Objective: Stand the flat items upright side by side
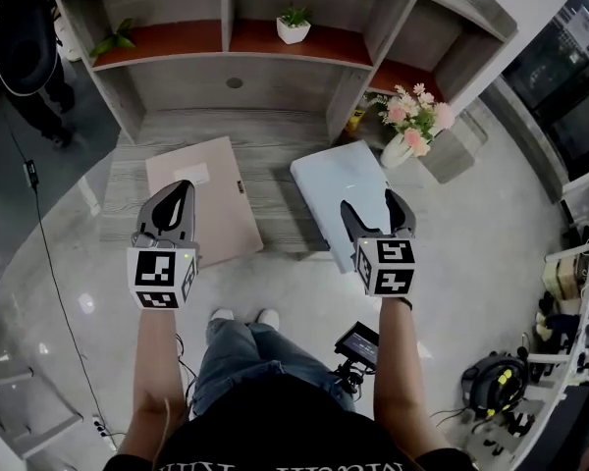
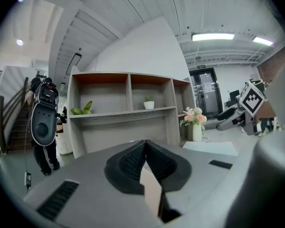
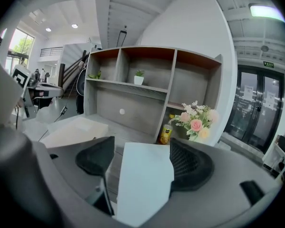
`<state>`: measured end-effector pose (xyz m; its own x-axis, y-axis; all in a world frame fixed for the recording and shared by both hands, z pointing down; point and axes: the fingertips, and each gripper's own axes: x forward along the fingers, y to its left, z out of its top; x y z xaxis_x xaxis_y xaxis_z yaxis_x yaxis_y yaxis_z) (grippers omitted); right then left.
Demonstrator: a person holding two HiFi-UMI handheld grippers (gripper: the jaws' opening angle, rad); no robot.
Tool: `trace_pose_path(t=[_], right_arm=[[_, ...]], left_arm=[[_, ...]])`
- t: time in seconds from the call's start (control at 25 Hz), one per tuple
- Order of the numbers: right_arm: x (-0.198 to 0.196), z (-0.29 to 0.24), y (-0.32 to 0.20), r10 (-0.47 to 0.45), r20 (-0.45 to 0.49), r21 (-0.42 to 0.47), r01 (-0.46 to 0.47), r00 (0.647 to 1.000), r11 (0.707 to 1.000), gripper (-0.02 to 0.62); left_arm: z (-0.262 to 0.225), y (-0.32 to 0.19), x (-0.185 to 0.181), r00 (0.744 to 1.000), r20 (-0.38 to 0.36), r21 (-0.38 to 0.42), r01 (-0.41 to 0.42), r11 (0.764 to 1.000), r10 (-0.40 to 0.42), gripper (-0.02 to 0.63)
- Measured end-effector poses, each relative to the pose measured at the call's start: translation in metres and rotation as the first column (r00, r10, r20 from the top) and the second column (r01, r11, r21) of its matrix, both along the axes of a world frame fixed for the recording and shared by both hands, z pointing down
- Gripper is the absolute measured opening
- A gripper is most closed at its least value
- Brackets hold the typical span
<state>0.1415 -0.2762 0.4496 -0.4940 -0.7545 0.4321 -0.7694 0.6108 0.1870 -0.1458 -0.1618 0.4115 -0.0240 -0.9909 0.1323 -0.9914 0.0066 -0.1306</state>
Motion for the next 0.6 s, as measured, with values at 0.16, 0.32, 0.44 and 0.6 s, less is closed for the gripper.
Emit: trace_pose_path(t=[0.16,0.32,0.44,0.6], right_arm=[[0.001,0.017,0.006,0.033,-0.024,-0.025,-0.034,0.999,0.999,0.373],[0.003,0.044,0.020,0.077,-0.060,-0.079,-0.082,0.995,0.994,0.373],[0.004,0.066,0.026,0.119,-0.081,-0.136,-0.129,0.990,0.982,0.373],[0.005,0.097,0.032,0.136,-0.173,-0.171,-0.166,0.976,0.971,0.373]], left_arm=[[0.005,-0.009,-0.001,0.997,0.004,-0.019,-0.071,0.997,0.071,0.011],[0.013,-0.018,-0.001,0.988,0.002,-0.052,-0.152,0.987,0.152,0.011],[0.021,-0.024,-0.003,0.981,-0.002,-0.072,-0.194,0.978,0.195,0.011],[0.038,-0.029,-0.002,0.970,-0.011,-0.093,-0.242,0.966,0.242,0.011]])
